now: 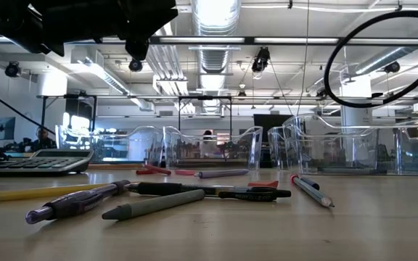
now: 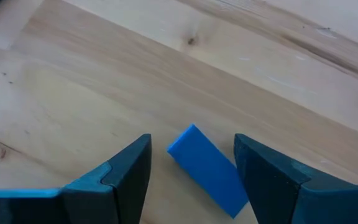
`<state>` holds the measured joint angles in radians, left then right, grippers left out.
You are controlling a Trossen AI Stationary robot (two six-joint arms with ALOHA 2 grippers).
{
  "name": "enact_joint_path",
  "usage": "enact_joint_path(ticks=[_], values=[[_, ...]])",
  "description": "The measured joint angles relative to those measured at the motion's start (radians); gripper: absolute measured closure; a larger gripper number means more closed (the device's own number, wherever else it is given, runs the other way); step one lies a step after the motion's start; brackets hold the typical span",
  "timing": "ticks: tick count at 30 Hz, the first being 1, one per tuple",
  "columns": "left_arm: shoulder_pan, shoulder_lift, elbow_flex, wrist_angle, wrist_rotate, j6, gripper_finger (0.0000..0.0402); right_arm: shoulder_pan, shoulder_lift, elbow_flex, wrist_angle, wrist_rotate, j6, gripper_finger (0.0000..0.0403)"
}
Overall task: Sort crayons/erasers/pens/pencils in bins
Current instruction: Put the blue eraser into the top right transparent bin
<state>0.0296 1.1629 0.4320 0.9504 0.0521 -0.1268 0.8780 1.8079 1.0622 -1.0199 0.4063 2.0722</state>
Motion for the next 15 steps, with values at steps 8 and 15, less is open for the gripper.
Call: enact_joint_path(ticks=[8, 15], values=[[0.000, 0.000, 0.000, 0.000, 0.000, 0.000, 0.0318, 0.000, -0.001, 0.000, -0.007, -0.018, 0.000, 0.0187], [0.000, 0.000, 0.000, 0.000, 0.000, 0.000, 0.0318, 0.000, -0.001, 0.002, -0.017, -0.040, -0.001, 0.0187]])
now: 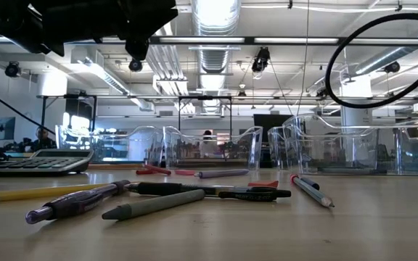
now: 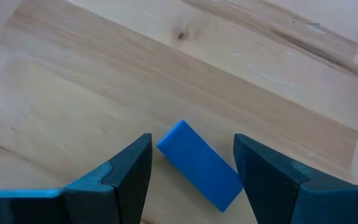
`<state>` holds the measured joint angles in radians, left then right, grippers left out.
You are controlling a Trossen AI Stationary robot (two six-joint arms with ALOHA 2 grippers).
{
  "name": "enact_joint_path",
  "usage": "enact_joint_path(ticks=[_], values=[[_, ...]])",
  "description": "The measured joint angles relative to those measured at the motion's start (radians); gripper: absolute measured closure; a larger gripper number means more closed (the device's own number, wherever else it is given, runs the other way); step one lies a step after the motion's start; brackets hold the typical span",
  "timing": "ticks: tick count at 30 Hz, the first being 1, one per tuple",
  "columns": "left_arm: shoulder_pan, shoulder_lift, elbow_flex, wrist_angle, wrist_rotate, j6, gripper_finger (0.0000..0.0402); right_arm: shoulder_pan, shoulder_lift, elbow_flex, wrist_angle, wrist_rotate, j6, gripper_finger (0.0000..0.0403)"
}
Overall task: Sort crayons/erasers/pens/pencils in bins
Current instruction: Put the blue eraser into the top right transparent bin
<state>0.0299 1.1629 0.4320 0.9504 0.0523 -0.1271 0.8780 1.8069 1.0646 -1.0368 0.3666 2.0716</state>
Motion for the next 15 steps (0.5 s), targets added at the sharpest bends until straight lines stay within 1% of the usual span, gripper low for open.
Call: enact_joint_path(ticks=[11, 13, 15], values=[[0.001, 0.000, 0.000, 0.000, 0.000, 0.000, 0.0318, 0.000, 0.001, 0.011, -0.013, -0.027, -0.014, 0.0189], [0.001, 0.000, 0.000, 0.000, 0.000, 0.000, 0.0318, 0.000, 0.001, 0.011, -0.011, -0.028, -0.014, 0.0201], [0.000, 0.000, 0.000, 0.000, 0.000, 0.000, 0.0318, 0.000, 0.001, 0.012, -0.008, -0.030, -0.017, 0.0224]])
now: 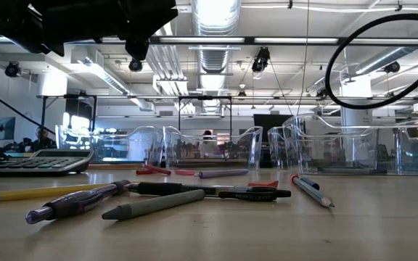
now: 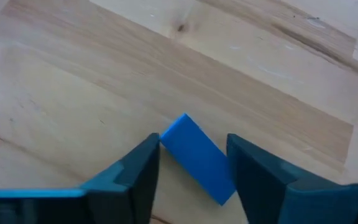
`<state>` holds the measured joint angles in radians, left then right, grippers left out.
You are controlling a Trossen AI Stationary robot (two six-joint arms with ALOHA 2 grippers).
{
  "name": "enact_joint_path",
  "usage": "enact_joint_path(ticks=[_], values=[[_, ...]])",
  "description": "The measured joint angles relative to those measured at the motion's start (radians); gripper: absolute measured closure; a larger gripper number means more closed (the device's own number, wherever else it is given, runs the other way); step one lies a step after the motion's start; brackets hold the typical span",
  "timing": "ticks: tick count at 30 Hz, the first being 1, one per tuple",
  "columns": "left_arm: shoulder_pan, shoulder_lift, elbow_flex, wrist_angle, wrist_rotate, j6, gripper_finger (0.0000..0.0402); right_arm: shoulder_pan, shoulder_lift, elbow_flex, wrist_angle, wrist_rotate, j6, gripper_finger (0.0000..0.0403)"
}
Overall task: Sort crayons/erasers/pens/pencils in bins
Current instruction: Put the blue eraser into the top right transparent bin
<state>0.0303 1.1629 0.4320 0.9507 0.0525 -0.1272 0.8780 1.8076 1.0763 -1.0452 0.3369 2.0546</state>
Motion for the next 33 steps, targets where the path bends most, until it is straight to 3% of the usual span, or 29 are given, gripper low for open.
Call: enact_joint_path(ticks=[6, 11, 20, 33], values=[[0.000, 0.000, 0.000, 0.000, 0.000, 0.000, 0.0318, 0.001, 0.000, 0.000, -0.004, -0.006, -0.031, 0.0307], [0.000, 0.000, 0.000, 0.000, 0.000, 0.000, 0.0318, 0.001, 0.000, 0.000, -0.002, -0.004, -0.054, 0.0347], [-0.001, 0.000, 0.000, 0.000, 0.000, 0.000, 0.0318, 0.001, -0.019, 0.035, -0.049, -0.012, -0.103, 0.0391], [0.000, 0.000, 0.000, 0.000, 0.000, 0.000, 0.0318, 0.002, -0.033, 0.130, -0.195, 0.028, -0.160, 0.0395]])
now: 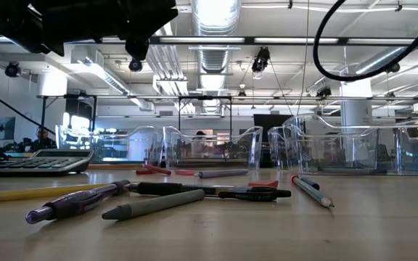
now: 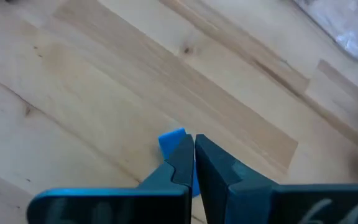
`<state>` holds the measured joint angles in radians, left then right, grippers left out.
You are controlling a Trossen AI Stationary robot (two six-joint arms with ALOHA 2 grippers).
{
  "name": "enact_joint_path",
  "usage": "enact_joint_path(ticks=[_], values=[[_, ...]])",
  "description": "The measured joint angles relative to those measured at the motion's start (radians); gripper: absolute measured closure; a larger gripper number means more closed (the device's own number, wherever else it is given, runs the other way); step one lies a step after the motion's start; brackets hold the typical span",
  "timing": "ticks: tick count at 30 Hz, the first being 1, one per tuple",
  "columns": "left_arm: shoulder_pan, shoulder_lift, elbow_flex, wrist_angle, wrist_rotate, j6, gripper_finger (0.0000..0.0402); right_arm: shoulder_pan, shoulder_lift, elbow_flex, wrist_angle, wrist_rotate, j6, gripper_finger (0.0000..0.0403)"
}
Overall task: Sort crayons/erasers/pens/pencils in bins
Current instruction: Put the blue eraser into the top right transparent bin
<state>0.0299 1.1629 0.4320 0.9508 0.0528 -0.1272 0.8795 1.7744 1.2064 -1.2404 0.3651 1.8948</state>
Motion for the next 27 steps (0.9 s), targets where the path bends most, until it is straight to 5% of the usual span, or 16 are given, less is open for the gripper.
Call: enact_joint_path(ticks=[8, 21, 27], values=[[0.000, 0.000, 0.000, 0.000, 0.000, 0.000, 0.0318, 0.031, -0.021, -0.004, 0.027, 0.086, -0.034, 0.0378], [-0.002, 0.000, 0.000, 0.000, 0.000, 0.000, 0.0318, 0.114, -0.175, -0.222, 0.284, 0.204, -0.050, 0.0231], [-0.004, 0.000, 0.000, 0.001, 0.000, -0.006, 0.0318, 0.111, -0.174, -0.294, 0.373, 0.211, -0.063, 0.0201]])
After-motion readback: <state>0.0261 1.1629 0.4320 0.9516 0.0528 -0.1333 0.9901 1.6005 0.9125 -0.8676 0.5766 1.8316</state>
